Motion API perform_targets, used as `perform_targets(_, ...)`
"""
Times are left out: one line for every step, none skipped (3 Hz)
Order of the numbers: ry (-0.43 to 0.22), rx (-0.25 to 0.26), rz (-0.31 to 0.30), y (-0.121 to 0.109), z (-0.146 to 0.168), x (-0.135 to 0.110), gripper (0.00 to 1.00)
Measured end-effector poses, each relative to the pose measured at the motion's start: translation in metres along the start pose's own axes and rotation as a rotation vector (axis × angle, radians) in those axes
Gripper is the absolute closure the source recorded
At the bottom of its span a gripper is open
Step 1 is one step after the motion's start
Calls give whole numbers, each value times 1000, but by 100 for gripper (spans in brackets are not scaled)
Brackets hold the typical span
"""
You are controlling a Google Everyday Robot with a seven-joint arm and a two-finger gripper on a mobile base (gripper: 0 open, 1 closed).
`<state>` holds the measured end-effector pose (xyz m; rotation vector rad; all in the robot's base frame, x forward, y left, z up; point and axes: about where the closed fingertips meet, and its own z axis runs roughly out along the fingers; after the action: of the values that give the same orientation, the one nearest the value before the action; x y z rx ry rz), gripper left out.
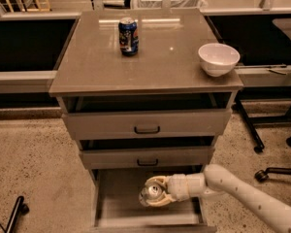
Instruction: Pick 7up can from bottom drawer and place on counter
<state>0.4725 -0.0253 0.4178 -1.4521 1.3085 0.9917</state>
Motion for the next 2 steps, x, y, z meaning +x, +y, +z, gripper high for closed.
perform_targets(40,-82,-48,-6,-27,-71,100)
perform_targets(80,-78,-84,-18,-40,-96,100)
